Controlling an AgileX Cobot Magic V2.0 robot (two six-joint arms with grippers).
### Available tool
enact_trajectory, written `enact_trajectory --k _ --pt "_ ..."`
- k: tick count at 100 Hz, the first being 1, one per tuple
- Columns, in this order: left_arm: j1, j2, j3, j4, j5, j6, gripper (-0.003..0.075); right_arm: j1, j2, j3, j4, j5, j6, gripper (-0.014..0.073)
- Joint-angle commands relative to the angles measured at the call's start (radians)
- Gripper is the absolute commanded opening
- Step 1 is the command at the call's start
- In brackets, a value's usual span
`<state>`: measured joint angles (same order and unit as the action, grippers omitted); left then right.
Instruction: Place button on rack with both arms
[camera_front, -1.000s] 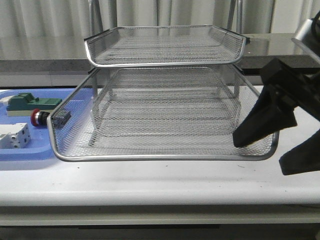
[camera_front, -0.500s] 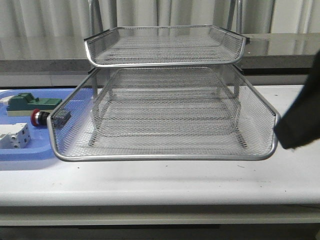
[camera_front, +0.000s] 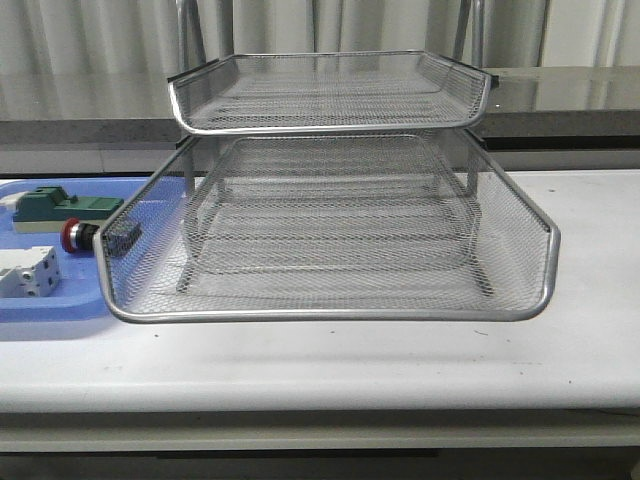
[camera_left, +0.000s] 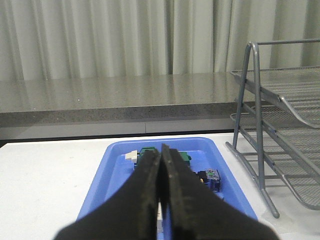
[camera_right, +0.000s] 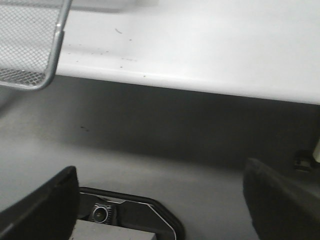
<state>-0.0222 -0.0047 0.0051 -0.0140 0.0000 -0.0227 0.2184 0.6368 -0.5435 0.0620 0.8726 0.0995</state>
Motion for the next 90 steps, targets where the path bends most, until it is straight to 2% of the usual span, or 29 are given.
enact_trajectory --k 1,31,40,52,71,81,83,90 --pt "-0.001 -0.030 0.033 0.000 -0.074 -0.005 -0.0020 -0.003 -0.049 -0.072 -0.080 0.023 0.028 0.0654" --pt "-0.001 -0.030 0.033 0.000 -0.074 -0.005 -0.0020 -0.003 -0.113 -0.219 -0.173 0.179 0.028 0.0653" --pt "-0.001 -0.030 0.033 0.000 -0.074 -0.005 -0.0020 -0.003 -0.125 -0.230 -0.181 0.182 0.028 0.0617" --pt "-0.001 -0.030 0.033 0.000 -0.074 -0.005 -0.0020 -0.003 -0.134 -0.230 -0.189 0.166 0.028 0.0473" --pt "-0.001 -0.030 0.033 0.000 -0.074 -0.005 -0.0020 -0.003 -0.134 -0.230 -0.189 0.160 0.028 0.0106" --pt "-0.001 -0.030 0.033 0.000 -0.074 -0.005 -0.0020 -0.003 -0.134 -0.230 -0.189 0.163 0.028 -0.0053" --pt "-0.001 -0.030 0.033 0.000 -0.074 -0.005 -0.0020 -0.003 -0.134 -0.230 -0.189 0.165 0.028 -0.0075" --pt "-0.001 -0.030 0.033 0.000 -0.074 -0.005 -0.0020 -0.003 -0.134 -0.230 -0.189 0.167 0.028 -0.0067"
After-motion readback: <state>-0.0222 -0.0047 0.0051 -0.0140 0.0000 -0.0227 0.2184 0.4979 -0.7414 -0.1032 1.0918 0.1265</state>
